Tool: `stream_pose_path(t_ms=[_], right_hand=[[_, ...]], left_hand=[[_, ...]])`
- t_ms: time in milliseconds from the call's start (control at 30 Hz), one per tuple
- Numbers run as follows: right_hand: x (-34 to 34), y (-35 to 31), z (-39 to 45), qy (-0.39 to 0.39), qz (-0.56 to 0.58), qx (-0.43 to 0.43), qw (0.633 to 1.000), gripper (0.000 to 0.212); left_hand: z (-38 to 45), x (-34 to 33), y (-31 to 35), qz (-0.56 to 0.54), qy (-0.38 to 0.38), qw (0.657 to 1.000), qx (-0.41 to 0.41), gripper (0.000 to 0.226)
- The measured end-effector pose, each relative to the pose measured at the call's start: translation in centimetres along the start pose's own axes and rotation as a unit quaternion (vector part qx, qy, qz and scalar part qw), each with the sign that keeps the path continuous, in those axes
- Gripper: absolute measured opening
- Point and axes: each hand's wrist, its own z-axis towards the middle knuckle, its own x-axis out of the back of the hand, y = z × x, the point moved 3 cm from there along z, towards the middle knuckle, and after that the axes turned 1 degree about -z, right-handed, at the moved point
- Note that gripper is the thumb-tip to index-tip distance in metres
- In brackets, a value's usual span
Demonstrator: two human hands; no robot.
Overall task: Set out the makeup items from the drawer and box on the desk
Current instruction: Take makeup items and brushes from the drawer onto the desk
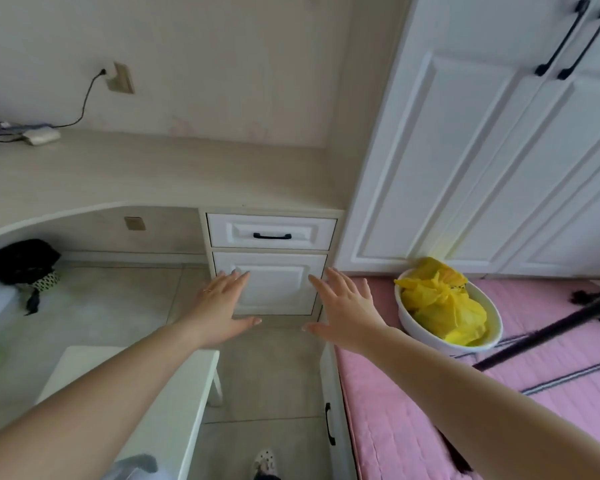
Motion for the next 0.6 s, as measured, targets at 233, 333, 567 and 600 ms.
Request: stream_pose_path(t_ms=[233, 333, 567, 600], right_hand=[[1.3, 3.4, 13.6, -0.037, 0.01, 0.018, 0.999, 0.087], [1.3, 4.6, 18.1, -0.049, 0.01, 0.031, 0.998, 0.086], [-1.3, 7.6, 30.6, -0.085, 0.025, 0.071, 0.994, 0.078], [-1.6, 7.8, 31.9, -0.097, 0.027, 0.079, 0.992, 0.077]], left_hand=[[12.0, 3.0, -2.9, -0.024, -0.021, 0.998, 0.048, 0.091], [15.8, 3.1, -4.1, -0.021, -0.031, 0.998, 0.059, 0.091], [25.7, 2.0, -6.6, -0.049, -0.066, 0.989, 0.126, 0.09], [26.6, 1.8, -6.7, -0.061, -0.075, 0.986, 0.138, 0.09]])
